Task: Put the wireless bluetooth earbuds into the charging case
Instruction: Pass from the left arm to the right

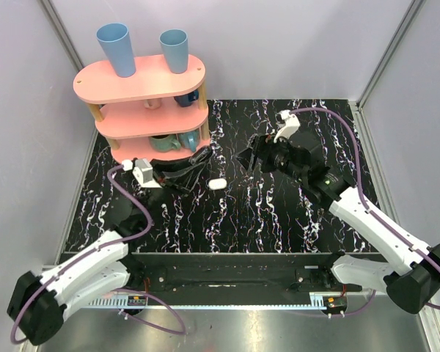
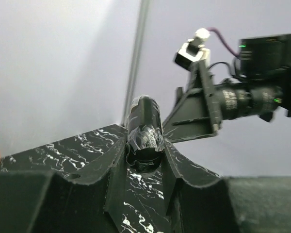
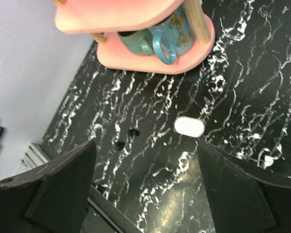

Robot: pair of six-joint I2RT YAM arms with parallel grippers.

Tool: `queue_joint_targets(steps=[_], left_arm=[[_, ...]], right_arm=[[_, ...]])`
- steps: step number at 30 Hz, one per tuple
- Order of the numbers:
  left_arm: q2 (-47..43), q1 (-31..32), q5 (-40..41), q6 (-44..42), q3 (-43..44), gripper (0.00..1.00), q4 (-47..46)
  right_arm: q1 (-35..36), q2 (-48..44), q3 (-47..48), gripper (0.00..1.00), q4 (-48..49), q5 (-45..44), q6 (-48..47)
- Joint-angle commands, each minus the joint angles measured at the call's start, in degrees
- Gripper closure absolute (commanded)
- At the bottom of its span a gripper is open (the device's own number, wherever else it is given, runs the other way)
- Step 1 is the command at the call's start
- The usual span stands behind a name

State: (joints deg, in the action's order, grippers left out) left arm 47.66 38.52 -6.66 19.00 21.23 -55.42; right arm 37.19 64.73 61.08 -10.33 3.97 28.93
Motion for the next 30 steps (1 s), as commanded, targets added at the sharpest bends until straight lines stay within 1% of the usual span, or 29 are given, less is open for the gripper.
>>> queue_joint_targets(steps=[1,2,3,6,9,10,14,17,18,19,22,26,30], left_arm=[[-5.46,-2.92,-17.68,-3.53,5.04,1.0,17.78],[-6.52,-3.28,-19.08,-4.14,6.44,1.0,19.98],[-6.79,-3.45,-21.36,-5.8,7.32,1.0,24.61],[-7.4,-3.63,-23.31,-8.97,9.52,1.0,31.4],[-7.58,-3.72,-24.19,-10.82,9.79,1.0,33.26],[-7.67,-3.72,-24.11,-11.09,9.7,1.0,33.36],[-8.11,-3.72,-23.84,-11.27,8.65,1.0,31.87],[-8.37,-3.72,-23.58,-11.53,8.39,1.0,31.16],[-8.37,-3.72,-23.23,-11.79,8.3,1.0,30.81],[-8.55,-3.72,-22.97,-11.97,8.21,1.0,30.72],[-9.07,-3.72,-22.09,-12.24,7.95,1.0,30.11],[-9.6,-3.72,-20.86,-12.24,6.63,1.0,28.18],[-8.73,-3.72,-21.56,-11.8,6.54,1.0,26.68]], right_arm=[[0.34,-0.74,3.87,0.08,-8.13,-0.28,-7.15],[0.43,-0.83,4.05,0.07,-7.87,0.42,-3.22],[0.43,-1.01,4.13,0.07,-7.52,3.3,-1.44],[0.43,-1.71,3.79,0.07,-3.06,8.75,6.3],[0.43,-3.29,1.51,0.08,3.0,13.94,14.47],[0.34,-3.55,0.37,0.08,4.77,15.35,18.32],[0.43,-3.47,-2.62,0.09,13.02,21.25,27.74],[0.43,-2.51,-4.21,0.09,15.24,22.83,33.72],[0.43,-2.15,-5.43,0.09,17.42,24.23,35.39],[0.43,-1.54,-6.23,0.09,18.58,24.59,38.71],[0.43,-1.01,-9.48,0.11,22.62,25.12,44.26],[0.43,-0.48,-11.07,0.14,24.04,24.95,45.87],[0.34,0.05,-11.16,0.16,25.53,25.47,46.57]])
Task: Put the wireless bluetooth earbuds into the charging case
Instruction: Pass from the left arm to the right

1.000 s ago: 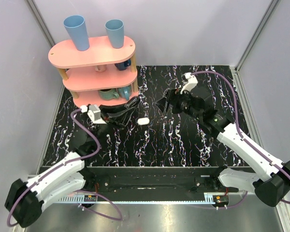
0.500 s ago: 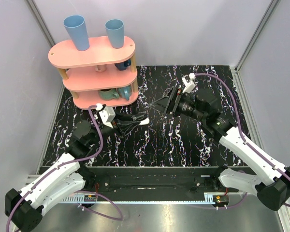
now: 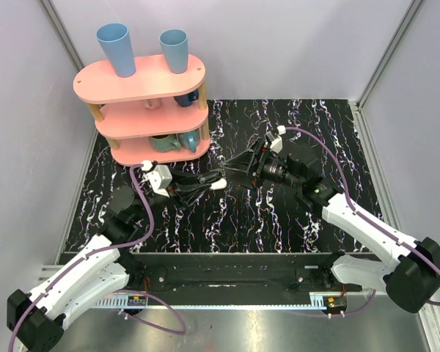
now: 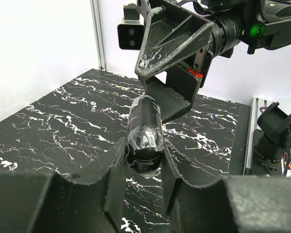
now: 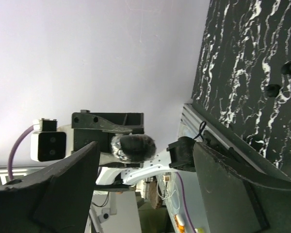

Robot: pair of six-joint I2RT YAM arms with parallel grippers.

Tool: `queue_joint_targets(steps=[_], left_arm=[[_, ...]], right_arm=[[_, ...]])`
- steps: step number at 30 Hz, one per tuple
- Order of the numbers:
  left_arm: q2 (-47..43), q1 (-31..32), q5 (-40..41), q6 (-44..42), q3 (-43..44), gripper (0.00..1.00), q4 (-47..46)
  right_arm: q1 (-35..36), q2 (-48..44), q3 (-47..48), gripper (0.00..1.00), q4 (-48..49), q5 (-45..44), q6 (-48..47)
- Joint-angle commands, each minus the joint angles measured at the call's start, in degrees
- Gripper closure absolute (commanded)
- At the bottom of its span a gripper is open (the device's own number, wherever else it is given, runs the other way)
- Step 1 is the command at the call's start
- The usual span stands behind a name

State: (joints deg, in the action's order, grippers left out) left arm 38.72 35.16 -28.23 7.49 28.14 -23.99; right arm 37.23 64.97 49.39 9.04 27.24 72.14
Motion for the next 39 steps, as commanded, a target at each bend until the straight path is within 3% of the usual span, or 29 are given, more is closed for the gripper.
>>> queue_joint_targets(steps=[1,10,28,39], left_arm=[[0.39,-0.35,0.02,-0.19,-0.28,1.0,-4.93],[3.11,-0.35,-0.51,0.78,-0.1,1.0,-7.65],[5.31,-0.35,-1.39,0.6,0.34,1.0,-8.62],[6.19,-0.35,-1.39,1.22,0.25,1.0,-9.59]], right_arm=[[0.3,0.24,0.62,0.16,6.34,2.37,3.71],[0.38,1.83,0.98,0.16,7.48,3.52,5.64],[0.65,4.55,-0.87,0.4,12.41,5.19,8.72],[1.0,4.82,-1.57,0.42,13.99,5.98,9.42]])
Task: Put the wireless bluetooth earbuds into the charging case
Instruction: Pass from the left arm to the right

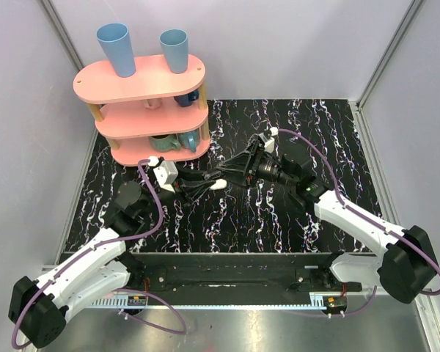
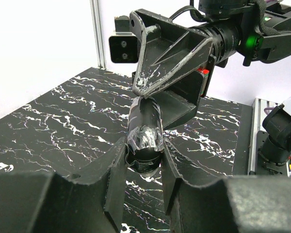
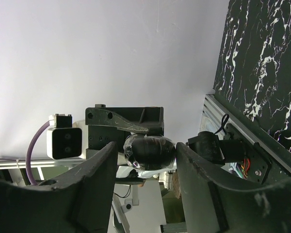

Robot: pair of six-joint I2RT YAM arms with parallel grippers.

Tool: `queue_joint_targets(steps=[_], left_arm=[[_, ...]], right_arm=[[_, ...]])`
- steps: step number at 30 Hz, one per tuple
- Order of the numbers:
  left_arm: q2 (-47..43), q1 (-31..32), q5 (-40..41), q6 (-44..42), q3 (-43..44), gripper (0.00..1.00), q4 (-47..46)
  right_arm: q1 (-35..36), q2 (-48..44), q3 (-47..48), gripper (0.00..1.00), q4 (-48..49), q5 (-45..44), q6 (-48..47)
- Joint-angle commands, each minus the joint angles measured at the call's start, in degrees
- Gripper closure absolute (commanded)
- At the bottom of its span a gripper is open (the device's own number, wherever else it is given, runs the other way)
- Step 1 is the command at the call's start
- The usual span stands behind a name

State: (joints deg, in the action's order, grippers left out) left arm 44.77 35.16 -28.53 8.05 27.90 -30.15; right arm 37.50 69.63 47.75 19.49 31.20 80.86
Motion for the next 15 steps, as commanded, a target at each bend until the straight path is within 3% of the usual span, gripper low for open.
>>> queue_joint_targets(steps=[1,6,15], left_arm=[[0.14,-0.35,-0.91,0.65,0.58,1.0,-3.42],[-0.21,-0.35,-1.43,0.82,1.71,1.0,-1.41],[-0.91,-0.35,0.58,1.26,0.67,0.95,-2.01]], right_arm=[[0.65,0.07,0.07,0.43,3.54,2.02,0.79],[0.74,0.33,0.07,0.47,3.8,2.37,0.96],[0.74,0.6,-1.86,0.69,8.81,2.11,3.77]])
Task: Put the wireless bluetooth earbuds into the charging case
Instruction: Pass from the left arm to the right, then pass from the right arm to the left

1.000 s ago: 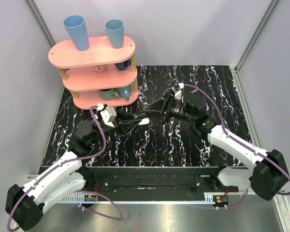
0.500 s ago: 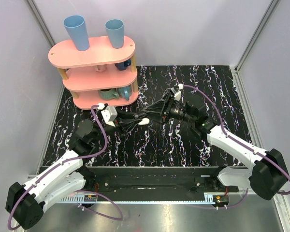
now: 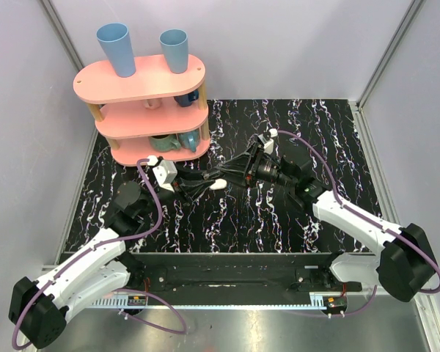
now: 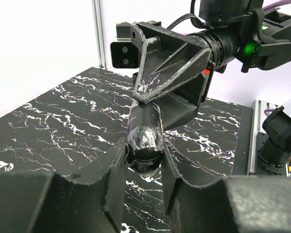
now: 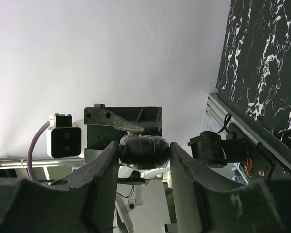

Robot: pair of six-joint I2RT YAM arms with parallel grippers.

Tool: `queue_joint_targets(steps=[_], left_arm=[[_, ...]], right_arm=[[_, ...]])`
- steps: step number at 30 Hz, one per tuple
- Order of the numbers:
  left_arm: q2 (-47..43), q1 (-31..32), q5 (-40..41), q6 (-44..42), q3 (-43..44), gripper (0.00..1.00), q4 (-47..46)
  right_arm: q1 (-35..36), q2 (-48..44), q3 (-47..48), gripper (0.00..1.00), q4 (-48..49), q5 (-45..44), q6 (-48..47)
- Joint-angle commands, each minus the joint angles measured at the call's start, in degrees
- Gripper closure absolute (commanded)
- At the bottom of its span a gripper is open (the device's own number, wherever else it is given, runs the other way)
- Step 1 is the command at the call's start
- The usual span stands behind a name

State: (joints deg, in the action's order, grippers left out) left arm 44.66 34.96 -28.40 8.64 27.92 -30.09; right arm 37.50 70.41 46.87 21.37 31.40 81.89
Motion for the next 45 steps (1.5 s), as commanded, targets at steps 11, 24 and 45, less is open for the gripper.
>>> queue_joint_targets(steps=[11,24,45], left_arm=[[-0.98,-0.16,1.51,2.16,-0.06,0.69,-3.49],[-1.34,-0.16,3.88,6.38,-4.89,0.52,-14.38],[8.5,-0.07,5.9,14.64,-9.46,0.5,-39.51]], right_arm=[[0.74,-0.28,-3.89,0.75,11.24,0.33,5.83],[0.74,-0.28,-4.16,0.77,13.09,-0.72,7.32],[0.91,-0.71,-5.04,0.77,13.79,-1.69,7.85]])
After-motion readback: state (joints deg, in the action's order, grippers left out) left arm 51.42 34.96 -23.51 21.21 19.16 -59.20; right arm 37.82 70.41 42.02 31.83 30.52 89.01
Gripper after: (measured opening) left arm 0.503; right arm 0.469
